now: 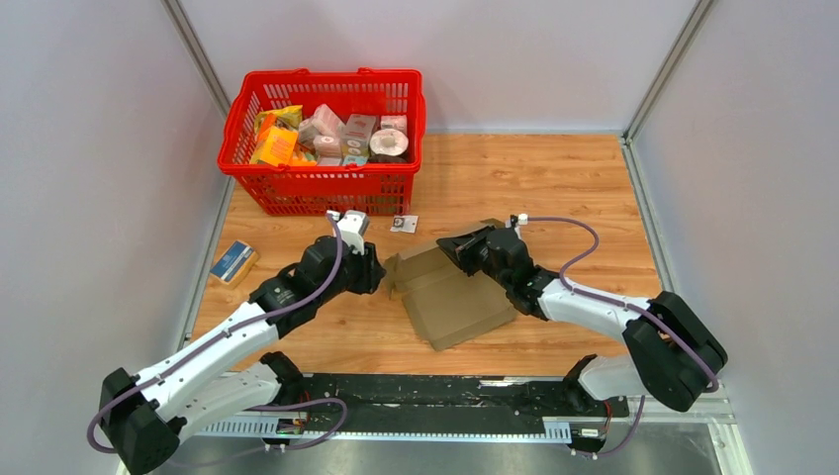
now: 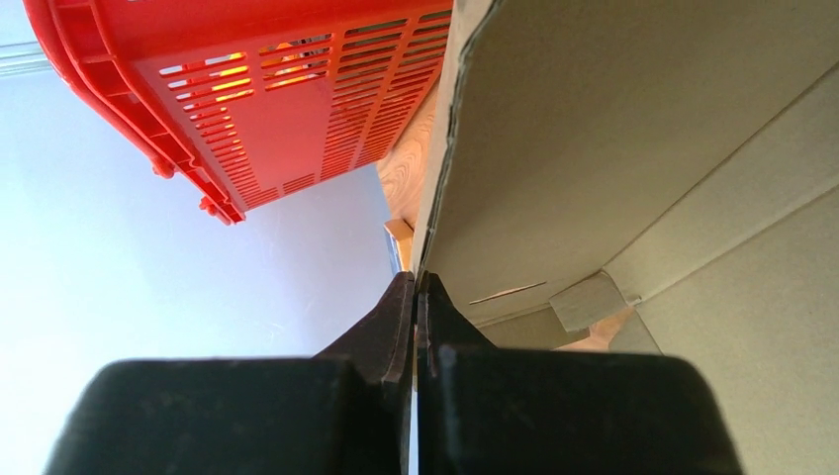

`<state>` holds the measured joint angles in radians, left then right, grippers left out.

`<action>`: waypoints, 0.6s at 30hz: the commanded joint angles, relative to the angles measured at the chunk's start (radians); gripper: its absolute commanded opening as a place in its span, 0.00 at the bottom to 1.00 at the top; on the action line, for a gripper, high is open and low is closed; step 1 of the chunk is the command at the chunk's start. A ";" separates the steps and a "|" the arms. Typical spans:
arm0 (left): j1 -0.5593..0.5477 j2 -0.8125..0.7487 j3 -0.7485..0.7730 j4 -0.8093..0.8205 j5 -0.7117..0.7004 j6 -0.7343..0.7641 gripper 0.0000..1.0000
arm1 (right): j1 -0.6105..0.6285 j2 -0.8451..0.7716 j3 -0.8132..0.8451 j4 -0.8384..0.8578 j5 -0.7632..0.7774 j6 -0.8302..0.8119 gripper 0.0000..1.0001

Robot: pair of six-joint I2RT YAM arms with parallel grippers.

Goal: Fold the paper box

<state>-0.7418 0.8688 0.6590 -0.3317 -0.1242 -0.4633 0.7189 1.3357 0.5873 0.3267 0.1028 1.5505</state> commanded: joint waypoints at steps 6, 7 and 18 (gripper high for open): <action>0.016 0.047 -0.068 0.054 0.037 -0.017 0.53 | -0.006 0.014 -0.027 0.074 -0.002 -0.066 0.00; 0.018 0.047 -0.082 0.078 0.058 -0.002 0.53 | -0.007 0.011 -0.026 0.072 -0.008 -0.066 0.00; 0.018 0.069 -0.045 0.005 -0.020 0.118 0.41 | -0.027 0.007 -0.041 0.071 -0.034 -0.043 0.00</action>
<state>-0.7265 0.9920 0.6048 -0.3244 -0.0929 -0.3553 0.7006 1.3415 0.5690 0.3725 0.0708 1.5246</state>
